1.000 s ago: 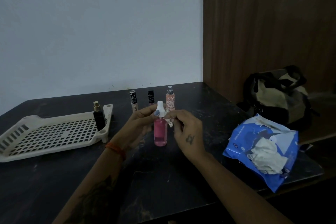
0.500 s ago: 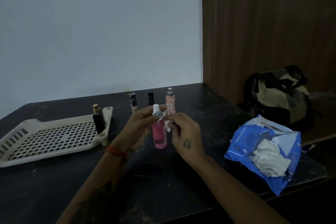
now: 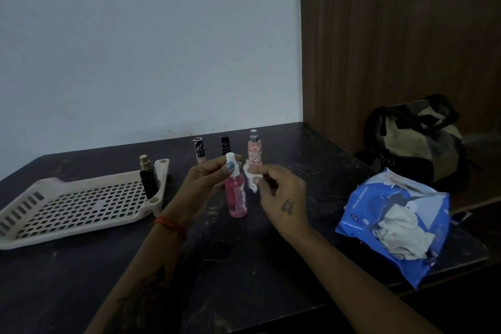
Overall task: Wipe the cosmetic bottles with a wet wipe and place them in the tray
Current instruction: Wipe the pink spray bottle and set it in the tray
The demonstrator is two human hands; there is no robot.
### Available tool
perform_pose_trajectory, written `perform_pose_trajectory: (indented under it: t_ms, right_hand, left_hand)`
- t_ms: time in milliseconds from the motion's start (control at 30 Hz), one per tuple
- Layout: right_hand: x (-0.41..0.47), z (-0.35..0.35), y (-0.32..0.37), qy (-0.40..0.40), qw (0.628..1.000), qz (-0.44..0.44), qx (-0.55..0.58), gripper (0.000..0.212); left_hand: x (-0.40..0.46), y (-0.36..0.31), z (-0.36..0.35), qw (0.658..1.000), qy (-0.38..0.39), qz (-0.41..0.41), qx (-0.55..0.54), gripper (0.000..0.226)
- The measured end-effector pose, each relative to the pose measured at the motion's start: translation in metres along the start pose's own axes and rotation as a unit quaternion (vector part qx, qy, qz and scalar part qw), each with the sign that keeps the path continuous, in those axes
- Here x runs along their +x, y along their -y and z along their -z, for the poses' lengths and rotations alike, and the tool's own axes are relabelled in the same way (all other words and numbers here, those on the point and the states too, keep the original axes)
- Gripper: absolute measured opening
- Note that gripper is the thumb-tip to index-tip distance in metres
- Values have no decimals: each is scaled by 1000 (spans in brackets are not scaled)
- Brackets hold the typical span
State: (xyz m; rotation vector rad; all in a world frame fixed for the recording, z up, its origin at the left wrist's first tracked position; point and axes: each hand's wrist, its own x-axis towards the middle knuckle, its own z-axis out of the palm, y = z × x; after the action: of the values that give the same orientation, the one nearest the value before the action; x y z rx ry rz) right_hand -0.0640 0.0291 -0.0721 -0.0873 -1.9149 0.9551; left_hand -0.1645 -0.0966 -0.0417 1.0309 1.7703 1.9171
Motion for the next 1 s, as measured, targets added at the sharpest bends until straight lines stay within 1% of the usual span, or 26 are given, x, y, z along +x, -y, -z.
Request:
perform_pose_trajectory:
  t_ms: [33,67,200,267,333,367,400,433,500,533,567,600,667,700,733,767,800,867,900,933,1000]
  right_hand:
    - [-1,1,1,-7,1000,29,-2,21]
    - [-2,1,2,15,998,59,-9,20]
    - [-9,2,3,158,974,141,-76,22]
    - [-11,4,2,219,959,150,-98,25]
    - [-10,6,-1,274,943,134,-131,27]
    - [-9,7,-3,279,940,124,-154,26]
    - [-8,8,-4,261,943,114,-173,24]
    - [-7,8,-4,215,955,106,-174,22]
    - [-4,9,0,98,984,83,-120,21]
    - [-4,8,1,62,991,80,-89,22]
    - [-4,8,3,65,992,83,-72,23]
    - [-5,7,3,105,988,92,-68,23]
    - [-8,5,2,220,966,98,-92,22]
    - [-10,5,-1,260,954,95,-114,22]
    - [-9,5,-3,273,950,88,-128,23]
    - [-8,6,-4,259,954,79,-131,22]
    - [-6,7,-2,218,965,74,-123,21]
    - [-2,8,2,76,990,85,-79,18]
    - [-2,7,4,18,993,100,-67,18]
    - [-1,6,6,-2,991,117,-68,18]
    - [-3,2,9,41,983,153,-89,21]
  left_hand:
    - [0,0,-1,1000,-1,-4,-2,27]
    - [0,-1,-2,1000,-5,-7,-5,27]
    - [1,-1,-3,1000,-27,-12,-3,29]
    - [0,-1,-3,999,-28,-21,6,27]
    - [0,-1,-3,999,-24,-29,13,28]
    - [0,-2,-3,999,-19,-32,19,30]
    - [0,-2,-3,999,-12,-33,23,32]
    - [0,-3,-2,999,-4,-34,25,33]
    - [0,-4,-3,999,9,-40,22,35]
    - [0,-5,-3,999,13,-42,18,37]
    - [0,-5,-3,999,14,-43,15,39]
    - [0,-6,-3,999,14,-44,16,42]
    - [0,-7,-3,999,14,-45,27,44]
    - [0,-8,-3,998,15,-45,29,42]
    - [-1,-8,-2,998,16,-46,29,40]
    - [-1,-8,-2,998,17,-46,28,39]
    - [-2,-8,-2,998,17,-44,28,38]
    - [-3,-9,-1,998,16,-41,33,34]
    - [-4,-10,-2,998,16,-43,39,31]
    - [-6,-12,-2,998,17,-48,44,28]
    - [-8,-15,-6,996,11,-63,63,24]
